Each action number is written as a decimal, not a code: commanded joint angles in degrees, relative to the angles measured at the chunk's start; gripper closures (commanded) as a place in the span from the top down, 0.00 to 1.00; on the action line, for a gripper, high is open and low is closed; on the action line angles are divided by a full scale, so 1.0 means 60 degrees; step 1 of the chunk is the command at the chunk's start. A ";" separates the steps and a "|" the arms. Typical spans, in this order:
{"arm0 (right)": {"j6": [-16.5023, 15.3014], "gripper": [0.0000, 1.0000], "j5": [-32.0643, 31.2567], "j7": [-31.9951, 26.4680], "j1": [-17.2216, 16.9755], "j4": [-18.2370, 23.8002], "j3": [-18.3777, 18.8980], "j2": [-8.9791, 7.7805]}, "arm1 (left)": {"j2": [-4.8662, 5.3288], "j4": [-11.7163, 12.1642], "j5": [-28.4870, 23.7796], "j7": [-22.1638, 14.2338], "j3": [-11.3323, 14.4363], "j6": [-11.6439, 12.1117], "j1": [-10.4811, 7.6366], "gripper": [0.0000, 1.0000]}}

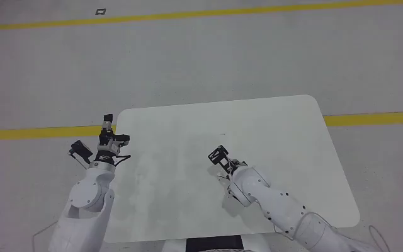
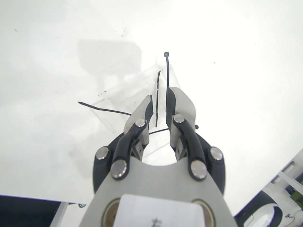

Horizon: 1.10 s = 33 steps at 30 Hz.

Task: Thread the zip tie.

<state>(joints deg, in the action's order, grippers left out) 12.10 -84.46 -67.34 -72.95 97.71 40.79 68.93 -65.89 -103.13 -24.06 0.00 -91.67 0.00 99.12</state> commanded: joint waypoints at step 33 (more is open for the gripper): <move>-0.0079 0.18 -0.0142 0.0239 -0.0023 -0.0739 0.0503 0.0606 | 0.0000 0.0000 0.0000 0.0000 0.0000 0.0000 0.0000 1.00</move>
<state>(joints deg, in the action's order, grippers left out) 11.57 -85.47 -65.95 -73.09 93.38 43.65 72.48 -65.89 -103.13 -24.06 0.00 -91.67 0.00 99.12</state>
